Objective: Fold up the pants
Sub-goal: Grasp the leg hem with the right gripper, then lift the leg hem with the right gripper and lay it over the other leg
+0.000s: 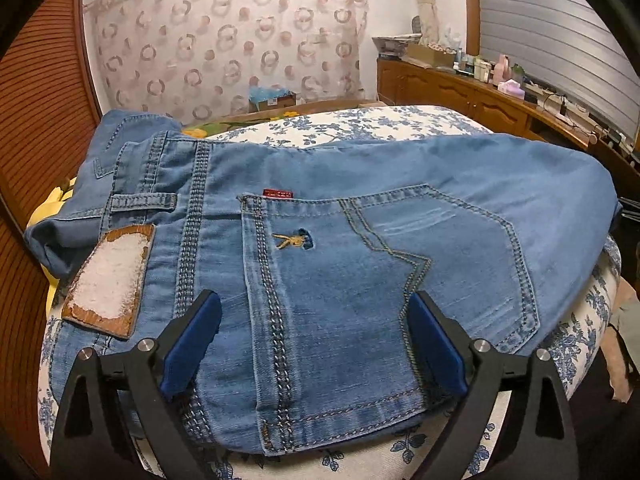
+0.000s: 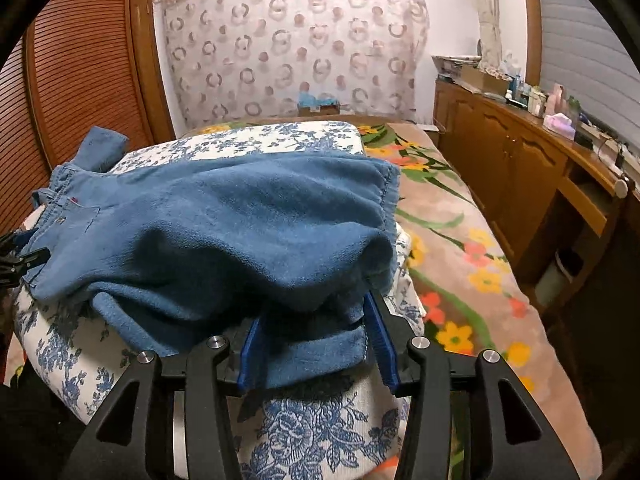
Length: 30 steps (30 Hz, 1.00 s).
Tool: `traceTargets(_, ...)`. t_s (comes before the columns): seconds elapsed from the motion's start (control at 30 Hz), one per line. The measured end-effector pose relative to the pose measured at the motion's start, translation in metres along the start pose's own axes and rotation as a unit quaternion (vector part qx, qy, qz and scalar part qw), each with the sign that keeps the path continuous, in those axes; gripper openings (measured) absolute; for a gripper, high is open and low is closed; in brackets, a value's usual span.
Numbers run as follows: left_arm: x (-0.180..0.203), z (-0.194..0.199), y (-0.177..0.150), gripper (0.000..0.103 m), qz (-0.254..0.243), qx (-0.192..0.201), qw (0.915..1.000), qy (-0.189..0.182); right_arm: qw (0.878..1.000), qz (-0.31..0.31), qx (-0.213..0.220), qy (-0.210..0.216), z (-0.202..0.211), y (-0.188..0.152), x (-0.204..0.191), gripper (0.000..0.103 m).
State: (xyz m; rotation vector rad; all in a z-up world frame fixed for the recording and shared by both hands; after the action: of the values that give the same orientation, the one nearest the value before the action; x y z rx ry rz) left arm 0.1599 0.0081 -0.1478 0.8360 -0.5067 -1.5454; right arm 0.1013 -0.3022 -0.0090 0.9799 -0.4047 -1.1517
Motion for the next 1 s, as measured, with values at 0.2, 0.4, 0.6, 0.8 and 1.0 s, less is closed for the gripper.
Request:
traceTargets(0.2,0.0,0.003,0.002,0.095,0.003,-0.007,1.0,-0.006,1.0,-0.006,0.018,0.01,0.005,0.009,0.003,0.044)
traceTargets(0.4,-0.006,0.013,0.006,0.095,0.031,-0.005,0.999,-0.031,0.999,-0.001,0.048,0.008,0.013,0.014,0.003,0.01)
traceTargets(0.6,-0.013,0.026,0.014,0.095,0.039,0.01,0.9989,-0.023,0.997,0.008,0.079,0.016,0.026,0.02,-0.01,0.009)
traceTargets(0.8,-0.023,0.036,0.02,0.095,0.044,0.023,0.9986,-0.016,0.994,0.023,0.097,0.034,0.022,0.028,-0.02,0.009)
traceTargets(1.0,-0.036,0.045,0.019,0.095,0.055,0.034,0.9979,-0.011,0.99,0.048,0.115,0.061,0.016,0.037,-0.039,0.007)
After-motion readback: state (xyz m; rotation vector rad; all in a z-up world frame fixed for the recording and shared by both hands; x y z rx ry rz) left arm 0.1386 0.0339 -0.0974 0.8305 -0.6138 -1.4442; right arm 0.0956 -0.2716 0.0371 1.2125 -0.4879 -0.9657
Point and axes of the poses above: each gripper's, at about its wrist camera, not at the fingertips, and z roughly against the way its jaws point, x to its right, y to its top, the point moved 6 cm from there along -z, roughly the way its jaws point, and after that the axes turned 15 degrees about y, right-handed, at the moved point
